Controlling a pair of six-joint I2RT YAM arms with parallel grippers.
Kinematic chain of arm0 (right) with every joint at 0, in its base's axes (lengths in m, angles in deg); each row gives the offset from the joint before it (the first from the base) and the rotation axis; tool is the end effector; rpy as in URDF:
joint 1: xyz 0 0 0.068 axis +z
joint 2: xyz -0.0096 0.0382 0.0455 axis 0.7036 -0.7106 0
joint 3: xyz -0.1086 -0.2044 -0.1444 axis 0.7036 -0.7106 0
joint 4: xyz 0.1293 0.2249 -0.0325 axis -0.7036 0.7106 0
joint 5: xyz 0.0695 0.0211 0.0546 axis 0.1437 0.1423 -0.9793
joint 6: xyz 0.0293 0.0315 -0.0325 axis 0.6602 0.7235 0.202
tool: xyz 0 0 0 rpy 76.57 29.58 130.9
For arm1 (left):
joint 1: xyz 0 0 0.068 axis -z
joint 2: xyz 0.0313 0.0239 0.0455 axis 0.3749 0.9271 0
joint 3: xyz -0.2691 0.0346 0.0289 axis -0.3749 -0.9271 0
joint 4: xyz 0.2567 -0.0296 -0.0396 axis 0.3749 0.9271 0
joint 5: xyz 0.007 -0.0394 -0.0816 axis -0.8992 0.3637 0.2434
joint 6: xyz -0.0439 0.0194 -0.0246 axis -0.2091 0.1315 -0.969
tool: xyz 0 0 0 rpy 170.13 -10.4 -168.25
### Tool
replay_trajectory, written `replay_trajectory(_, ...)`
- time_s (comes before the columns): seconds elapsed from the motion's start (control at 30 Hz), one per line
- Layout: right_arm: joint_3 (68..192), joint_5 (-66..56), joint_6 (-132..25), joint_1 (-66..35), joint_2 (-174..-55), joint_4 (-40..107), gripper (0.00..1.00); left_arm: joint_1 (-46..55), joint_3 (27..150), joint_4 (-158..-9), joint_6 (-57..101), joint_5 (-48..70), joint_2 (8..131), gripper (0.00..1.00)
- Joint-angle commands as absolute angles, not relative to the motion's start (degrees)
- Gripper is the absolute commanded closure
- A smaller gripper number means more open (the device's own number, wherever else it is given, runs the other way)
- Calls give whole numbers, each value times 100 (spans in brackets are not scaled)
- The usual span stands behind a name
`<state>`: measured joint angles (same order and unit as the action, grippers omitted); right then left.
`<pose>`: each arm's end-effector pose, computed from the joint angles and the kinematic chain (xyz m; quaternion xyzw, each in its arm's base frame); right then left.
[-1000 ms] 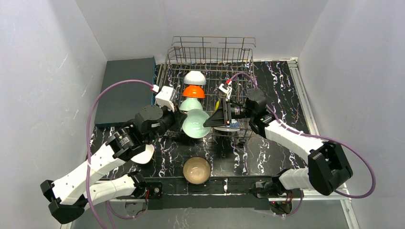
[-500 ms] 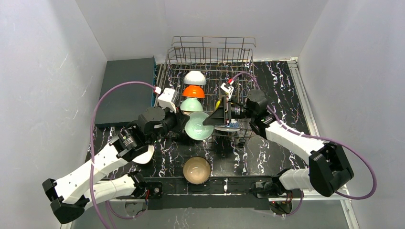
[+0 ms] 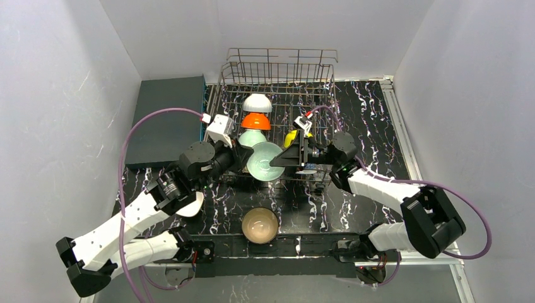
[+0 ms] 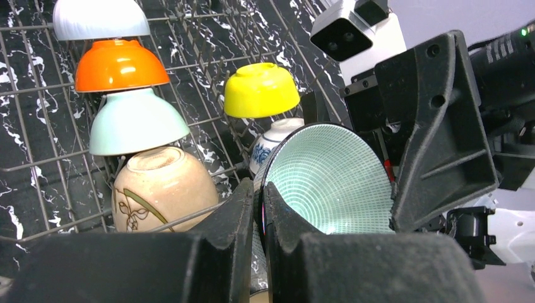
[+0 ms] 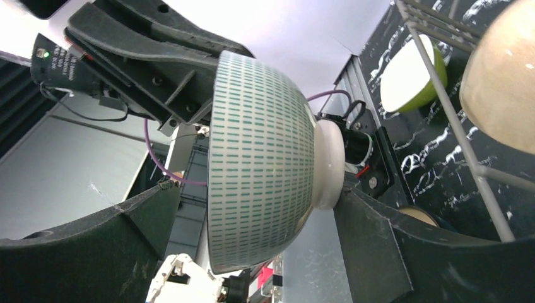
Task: Load the bowls into the dish rack
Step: Pick up the bowl from the center of the board.
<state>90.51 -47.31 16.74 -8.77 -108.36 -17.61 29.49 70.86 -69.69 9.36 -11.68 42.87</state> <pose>0.2071 0.1839 0.2802 -0.1058 0.6522 0.7327 0.1631 0.1273 -0.1462 0.3830 0.0972 0.7380 -0.3313 0.5798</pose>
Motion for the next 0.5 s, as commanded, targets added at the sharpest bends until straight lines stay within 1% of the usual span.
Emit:
replay_trajectory(0.0,8986,-4514,2350,-783,-10988,-3392,2,2964,7172,-7554,870,-1113,4266,100)
replay_trajectory(0.17,8965,-4395,2525,-772,-11025,-3822,4,2963,7170,-7488,854,-1214,4258,100)
replay_trajectory(0.33,8949,-4400,2530,-777,-10859,-3741,9,2957,7112,-7359,911,-1393,4182,100)
replay_trajectory(0.47,8864,-4341,2511,-779,-10708,-3642,10,2962,7096,-7286,938,-1419,4152,100)
